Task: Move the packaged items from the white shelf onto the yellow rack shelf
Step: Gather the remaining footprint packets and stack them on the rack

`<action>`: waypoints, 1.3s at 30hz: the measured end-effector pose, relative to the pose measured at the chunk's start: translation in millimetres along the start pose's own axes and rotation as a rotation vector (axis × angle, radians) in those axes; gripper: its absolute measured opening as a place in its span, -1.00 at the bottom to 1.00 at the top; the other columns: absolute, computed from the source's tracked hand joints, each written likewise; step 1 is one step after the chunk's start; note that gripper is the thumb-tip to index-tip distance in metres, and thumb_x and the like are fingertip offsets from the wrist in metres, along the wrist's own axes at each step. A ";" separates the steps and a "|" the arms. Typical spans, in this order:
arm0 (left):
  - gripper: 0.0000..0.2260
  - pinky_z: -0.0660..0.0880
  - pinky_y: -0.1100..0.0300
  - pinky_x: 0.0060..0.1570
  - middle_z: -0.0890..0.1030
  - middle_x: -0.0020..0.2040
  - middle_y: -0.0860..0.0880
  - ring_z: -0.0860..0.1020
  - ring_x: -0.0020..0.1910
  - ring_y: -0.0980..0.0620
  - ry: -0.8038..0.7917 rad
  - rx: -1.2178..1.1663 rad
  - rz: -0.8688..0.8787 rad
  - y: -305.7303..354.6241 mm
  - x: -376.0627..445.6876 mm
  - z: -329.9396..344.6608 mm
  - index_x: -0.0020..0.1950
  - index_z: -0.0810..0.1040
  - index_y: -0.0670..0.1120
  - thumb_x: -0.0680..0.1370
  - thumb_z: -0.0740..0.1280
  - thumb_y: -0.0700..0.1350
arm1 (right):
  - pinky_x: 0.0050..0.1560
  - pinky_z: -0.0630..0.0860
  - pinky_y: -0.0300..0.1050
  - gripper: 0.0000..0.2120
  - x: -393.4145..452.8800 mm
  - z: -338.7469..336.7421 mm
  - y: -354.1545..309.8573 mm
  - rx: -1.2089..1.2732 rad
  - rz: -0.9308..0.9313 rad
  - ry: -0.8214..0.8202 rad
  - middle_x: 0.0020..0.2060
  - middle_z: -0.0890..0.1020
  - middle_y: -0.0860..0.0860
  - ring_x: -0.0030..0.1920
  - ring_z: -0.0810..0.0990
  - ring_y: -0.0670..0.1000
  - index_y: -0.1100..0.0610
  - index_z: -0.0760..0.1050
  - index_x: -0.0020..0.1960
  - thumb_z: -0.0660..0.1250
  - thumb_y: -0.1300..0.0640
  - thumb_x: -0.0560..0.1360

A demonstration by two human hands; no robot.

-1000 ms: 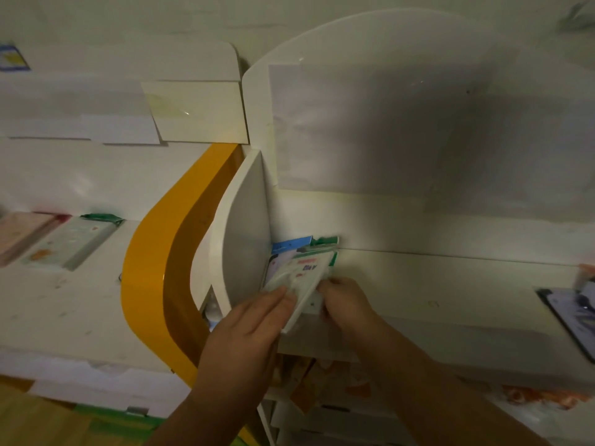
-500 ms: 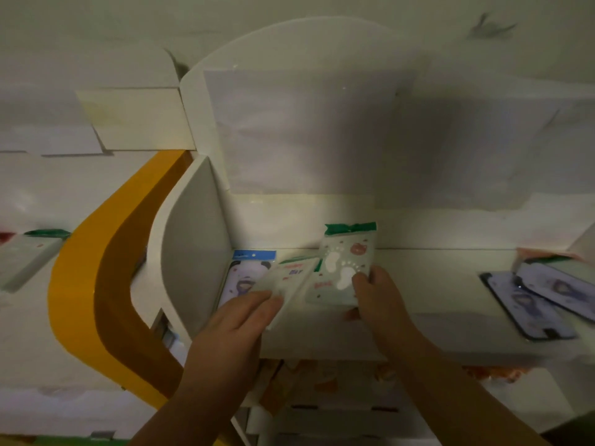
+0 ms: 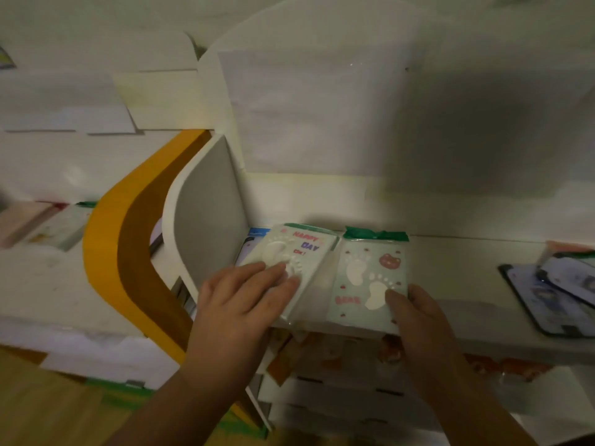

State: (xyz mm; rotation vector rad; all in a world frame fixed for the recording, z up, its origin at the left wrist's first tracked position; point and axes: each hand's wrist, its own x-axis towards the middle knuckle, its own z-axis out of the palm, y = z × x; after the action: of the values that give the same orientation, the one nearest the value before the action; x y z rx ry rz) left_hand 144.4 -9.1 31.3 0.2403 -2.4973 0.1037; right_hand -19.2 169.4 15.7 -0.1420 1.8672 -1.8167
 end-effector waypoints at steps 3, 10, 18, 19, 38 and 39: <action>-0.69 0.38 -0.16 0.18 0.54 0.34 -0.03 0.50 0.28 -0.17 0.064 0.010 -0.010 1.6 -4.0 -16.5 0.35 0.44 0.03 0.65 0.15 0.06 | -0.55 0.40 -0.19 -0.90 -13.1 10.1 -8.6 -0.005 -0.015 -0.035 -0.17 0.64 0.13 -0.33 0.57 0.07 0.10 0.54 -0.01 0.25 0.15 0.60; -0.68 0.33 -0.16 0.17 0.51 0.37 0.00 0.47 0.33 -0.15 0.185 0.038 -0.059 -19.9 -29.4 -71.9 0.35 0.44 0.04 0.59 0.30 -0.04 | -0.63 0.38 -0.20 -0.89 -61.1 60.5 -34.1 0.111 -0.085 -0.142 -0.31 0.70 0.11 -0.50 0.51 0.11 0.15 0.52 0.04 0.22 0.19 0.61; -0.64 0.36 -0.14 0.11 0.54 0.32 0.03 0.50 0.31 -0.09 0.386 0.061 -0.119 -84.4 -108.4 -160.4 0.27 0.50 0.02 0.52 0.40 -0.26 | -0.40 0.60 0.00 -0.85 -153.3 150.4 -36.7 0.163 -0.123 -0.215 -0.20 0.73 0.03 -0.29 0.71 0.05 0.04 0.55 0.06 0.22 0.19 0.59; -0.53 0.35 -0.13 0.11 0.54 0.32 0.04 0.50 0.31 -0.08 0.392 0.084 -0.145 -96.8 -120.8 -171.1 0.27 0.50 0.02 0.44 0.45 -0.34 | -0.39 0.62 0.01 -0.85 -166.9 161.4 -36.9 0.159 -0.118 -0.231 -0.16 0.73 0.06 -0.25 0.72 0.08 0.04 0.56 0.07 0.23 0.18 0.59; -0.50 0.26 -0.06 0.10 0.48 0.39 0.02 0.43 0.36 -0.10 0.183 0.162 -0.402 -268.7 -267.4 -209.2 0.37 0.52 0.00 0.48 0.21 -0.33 | -0.47 0.57 -0.21 -0.88 -232.7 381.4 19.2 0.148 -0.053 -0.321 -0.08 0.66 0.06 -0.33 0.68 -0.07 0.11 0.52 0.09 0.24 0.19 0.61; -0.49 0.26 -0.07 0.11 0.48 0.39 0.01 0.43 0.36 -0.11 0.170 0.165 -0.410 -275.8 -268.3 -205.2 0.38 0.51 0.00 0.47 0.24 -0.35 | -0.45 0.59 -0.19 -0.89 -228.8 387.5 22.1 0.142 -0.043 -0.324 -0.06 0.67 0.06 -0.32 0.69 -0.06 0.09 0.53 0.08 0.25 0.19 0.60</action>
State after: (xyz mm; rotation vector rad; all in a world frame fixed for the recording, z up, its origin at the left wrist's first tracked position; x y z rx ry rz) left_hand 529.7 -213.1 42.0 0.7716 -2.2233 0.1538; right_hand 351.0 -79.8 77.4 -0.4029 1.5173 -1.8233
